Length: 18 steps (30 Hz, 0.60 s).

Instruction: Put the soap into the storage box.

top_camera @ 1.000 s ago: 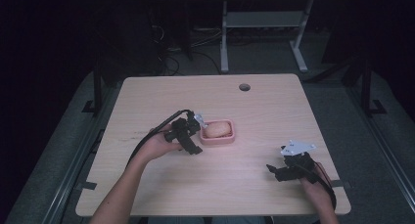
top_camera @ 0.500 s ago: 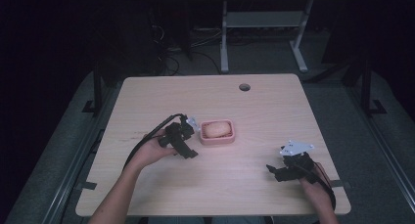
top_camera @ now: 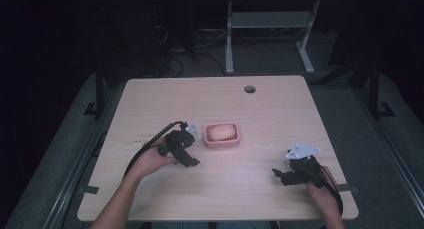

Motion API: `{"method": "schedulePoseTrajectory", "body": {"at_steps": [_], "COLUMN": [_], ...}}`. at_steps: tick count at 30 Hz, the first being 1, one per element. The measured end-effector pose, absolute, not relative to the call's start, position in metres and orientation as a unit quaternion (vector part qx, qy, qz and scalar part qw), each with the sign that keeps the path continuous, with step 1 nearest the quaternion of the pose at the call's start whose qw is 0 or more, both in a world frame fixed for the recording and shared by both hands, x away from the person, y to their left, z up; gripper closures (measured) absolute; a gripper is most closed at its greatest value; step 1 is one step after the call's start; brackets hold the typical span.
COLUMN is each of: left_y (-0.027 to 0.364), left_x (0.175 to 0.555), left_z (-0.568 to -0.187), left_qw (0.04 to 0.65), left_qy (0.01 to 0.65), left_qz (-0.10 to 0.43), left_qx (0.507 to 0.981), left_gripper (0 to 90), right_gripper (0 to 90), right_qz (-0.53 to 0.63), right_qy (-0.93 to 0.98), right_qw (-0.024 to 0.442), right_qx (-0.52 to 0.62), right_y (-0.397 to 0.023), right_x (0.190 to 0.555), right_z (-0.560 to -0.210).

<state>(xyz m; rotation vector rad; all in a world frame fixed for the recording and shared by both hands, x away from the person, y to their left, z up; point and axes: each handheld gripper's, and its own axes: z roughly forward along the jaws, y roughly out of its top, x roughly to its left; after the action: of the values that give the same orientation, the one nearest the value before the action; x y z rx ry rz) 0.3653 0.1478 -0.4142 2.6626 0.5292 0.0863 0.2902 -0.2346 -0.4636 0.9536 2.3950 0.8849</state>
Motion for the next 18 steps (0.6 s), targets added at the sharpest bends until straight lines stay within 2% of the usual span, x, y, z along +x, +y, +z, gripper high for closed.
{"method": "schedulePoseTrajectory", "body": {"at_steps": [18], "left_y": [0.166], "left_x": [0.347], "left_z": [-0.422], "left_qw": [0.222], "left_qy": [0.201], "left_qz": [0.034], "left_qx": [0.953], "left_gripper": [23.6], "right_gripper": [13.8], "right_qz": [0.313], "right_qy": [0.861], "right_qw": [0.204], "right_qx": [0.345], "right_y": [-0.233], "right_x": [0.291], "right_z": [-0.465]}}
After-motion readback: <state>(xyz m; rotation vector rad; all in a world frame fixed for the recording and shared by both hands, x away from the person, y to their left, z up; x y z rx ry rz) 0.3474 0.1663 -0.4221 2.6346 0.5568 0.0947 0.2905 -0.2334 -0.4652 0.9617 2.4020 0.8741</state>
